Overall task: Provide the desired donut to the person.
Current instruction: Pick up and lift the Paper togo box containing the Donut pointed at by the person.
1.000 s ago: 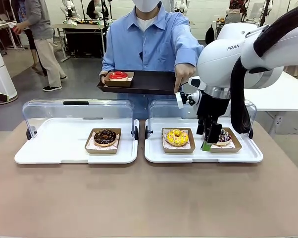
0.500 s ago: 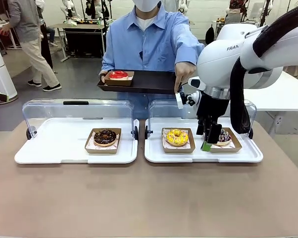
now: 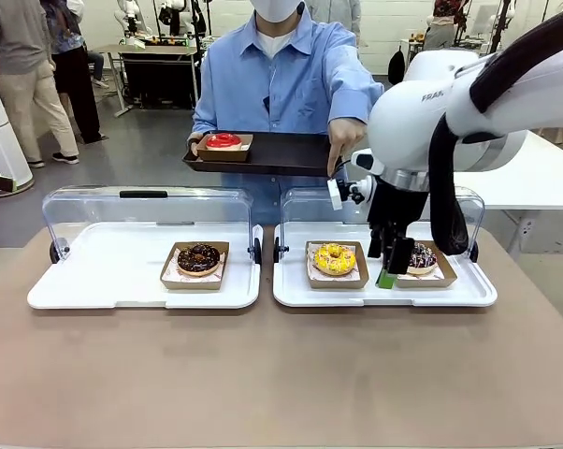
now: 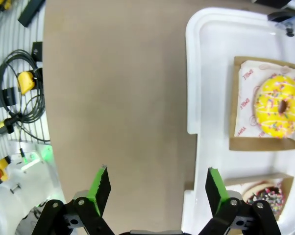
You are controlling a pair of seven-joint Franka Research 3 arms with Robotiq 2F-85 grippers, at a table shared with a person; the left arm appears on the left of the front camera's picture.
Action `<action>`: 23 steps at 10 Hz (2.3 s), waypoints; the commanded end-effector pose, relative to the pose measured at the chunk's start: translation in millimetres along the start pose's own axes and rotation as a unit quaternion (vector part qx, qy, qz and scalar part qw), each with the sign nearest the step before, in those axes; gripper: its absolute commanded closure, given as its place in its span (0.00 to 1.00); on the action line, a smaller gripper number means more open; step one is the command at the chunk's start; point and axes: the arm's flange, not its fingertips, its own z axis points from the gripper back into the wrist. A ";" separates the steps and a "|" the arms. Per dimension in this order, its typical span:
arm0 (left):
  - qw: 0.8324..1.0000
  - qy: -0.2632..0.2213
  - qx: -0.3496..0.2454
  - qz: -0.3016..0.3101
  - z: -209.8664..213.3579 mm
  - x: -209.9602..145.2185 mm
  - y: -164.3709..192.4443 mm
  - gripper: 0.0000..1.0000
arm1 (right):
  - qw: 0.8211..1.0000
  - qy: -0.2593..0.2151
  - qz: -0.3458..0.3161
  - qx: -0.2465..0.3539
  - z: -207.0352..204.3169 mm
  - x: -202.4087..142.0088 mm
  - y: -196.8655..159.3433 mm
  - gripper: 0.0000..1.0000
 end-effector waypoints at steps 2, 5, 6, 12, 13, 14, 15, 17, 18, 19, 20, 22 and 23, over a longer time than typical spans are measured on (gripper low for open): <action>1.000 0.001 0.006 0.001 -0.7 0.6 -2.8 0.00 | 1.000 0.003 -0.009 -0.012 -38.6 17.6 -27.0 0.00; 1.000 0.001 0.006 0.001 -0.7 0.6 -2.8 0.00 | 0.999 0.000 -0.026 -0.022 -62.0 17.7 -41.3 0.00; 1.000 0.001 0.006 0.001 -0.7 0.6 -2.8 0.00 | 0.999 0.001 -0.030 -0.032 -64.4 20.9 -47.3 0.00; 1.000 0.001 0.006 0.001 -0.7 0.6 -2.8 0.00 | 1.000 -0.012 -0.020 -0.019 -66.2 16.1 -44.0 0.00; 1.000 0.001 0.006 0.001 -0.7 0.6 -2.8 0.00 | 1.000 -0.012 -0.020 -0.019 -66.2 16.1 -44.0 0.00; 1.000 0.001 0.006 0.001 -0.7 0.6 -2.8 0.00 | 0.999 -0.006 -0.025 -0.023 -64.7 19.1 -45.0 0.00; 1.000 0.001 0.006 0.001 -0.7 0.6 -2.8 0.00 | 0.998 0.033 -0.025 -0.053 -70.6 19.2 -47.5 0.00; 1.000 0.001 0.006 0.001 -0.7 0.6 -2.8 0.00 | 0.993 0.081 -0.024 -0.082 -78.0 19.5 -53.3 0.00; 1.000 0.001 0.006 0.001 -0.7 0.6 -2.8 0.00 | 0.993 0.078 -0.026 -0.080 -77.9 20.3 -58.6 0.00; 1.000 0.001 0.006 0.001 -0.7 0.6 -2.8 0.00 | 0.994 0.074 -0.025 -0.071 -78.5 19.4 -60.4 0.00; 1.000 0.001 0.006 0.001 -0.7 0.6 -2.8 0.00 | 0.995 0.066 -0.025 -0.064 -78.9 20.3 -63.9 0.00; 1.000 0.001 0.006 0.001 -0.7 0.6 -2.8 0.00 | 0.997 0.054 -0.028 -0.057 -79.9 21.6 -71.1 0.00; 1.000 0.001 0.006 0.001 -0.7 0.6 -2.8 0.00 | 0.997 0.052 -0.027 -0.057 -80.3 21.5 -72.0 0.00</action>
